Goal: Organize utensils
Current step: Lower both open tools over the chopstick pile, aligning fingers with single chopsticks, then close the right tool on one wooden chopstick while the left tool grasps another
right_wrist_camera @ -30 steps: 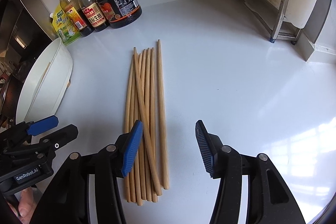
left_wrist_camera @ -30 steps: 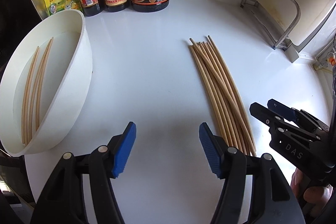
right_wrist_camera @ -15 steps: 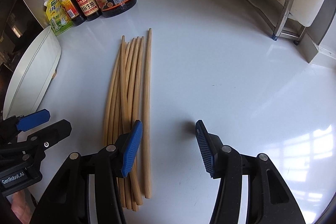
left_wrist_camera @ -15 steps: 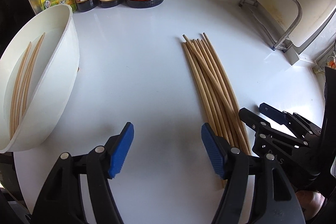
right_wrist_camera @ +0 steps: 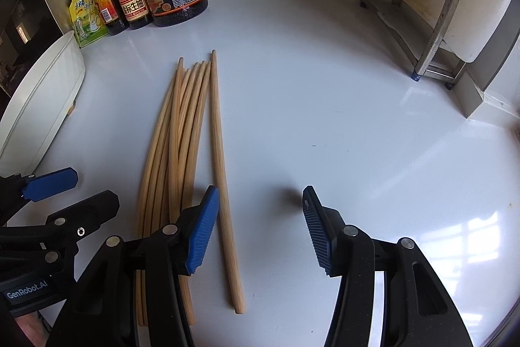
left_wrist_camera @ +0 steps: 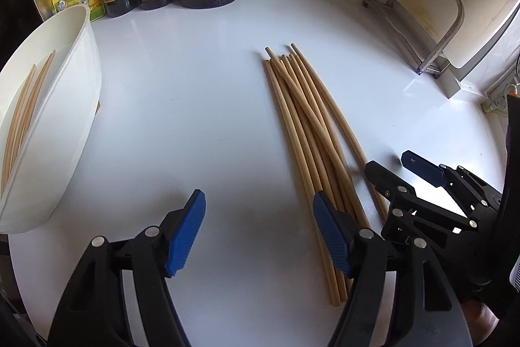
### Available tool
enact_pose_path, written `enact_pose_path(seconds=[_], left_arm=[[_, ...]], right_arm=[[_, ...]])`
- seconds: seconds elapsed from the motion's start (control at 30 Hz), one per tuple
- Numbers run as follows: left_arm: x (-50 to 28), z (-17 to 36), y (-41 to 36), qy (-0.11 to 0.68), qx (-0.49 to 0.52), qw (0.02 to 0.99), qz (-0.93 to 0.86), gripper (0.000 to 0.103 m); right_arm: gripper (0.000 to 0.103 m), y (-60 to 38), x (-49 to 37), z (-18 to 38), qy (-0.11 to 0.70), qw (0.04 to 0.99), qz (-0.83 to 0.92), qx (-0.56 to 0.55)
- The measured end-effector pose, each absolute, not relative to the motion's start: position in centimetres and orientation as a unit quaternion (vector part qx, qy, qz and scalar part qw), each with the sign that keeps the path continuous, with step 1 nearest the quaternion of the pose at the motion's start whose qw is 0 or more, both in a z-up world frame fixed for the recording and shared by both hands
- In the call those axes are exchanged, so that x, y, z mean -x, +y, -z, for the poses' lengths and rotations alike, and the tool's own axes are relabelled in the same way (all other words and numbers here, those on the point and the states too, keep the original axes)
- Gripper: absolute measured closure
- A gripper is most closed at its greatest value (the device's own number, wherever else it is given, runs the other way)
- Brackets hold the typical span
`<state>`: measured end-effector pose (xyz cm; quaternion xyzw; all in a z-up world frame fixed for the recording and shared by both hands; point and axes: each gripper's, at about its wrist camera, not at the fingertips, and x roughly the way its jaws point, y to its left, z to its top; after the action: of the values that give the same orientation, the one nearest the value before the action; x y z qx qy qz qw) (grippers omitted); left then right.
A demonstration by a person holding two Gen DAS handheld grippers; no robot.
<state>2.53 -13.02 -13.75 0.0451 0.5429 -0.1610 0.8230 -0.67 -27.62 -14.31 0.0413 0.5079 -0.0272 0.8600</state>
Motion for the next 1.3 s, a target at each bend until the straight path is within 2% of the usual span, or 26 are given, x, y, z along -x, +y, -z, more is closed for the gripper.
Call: enact_pose_path(seconds=[0.77,1.3], left_arm=[[-3.2,15.5,-14.7,0.552,-0.092,0.819,0.128,0.032],[-5.1,15.4,-14.1,0.548,-0.082,0.825,0.110,0.031]], right_arm=[[0.052,-29.2,1.1,13.9,0.501,0.863,0.032,-0.053],[0.053,-27.8,-0.3,14.6,0.503,0.864,0.018,-0.005]])
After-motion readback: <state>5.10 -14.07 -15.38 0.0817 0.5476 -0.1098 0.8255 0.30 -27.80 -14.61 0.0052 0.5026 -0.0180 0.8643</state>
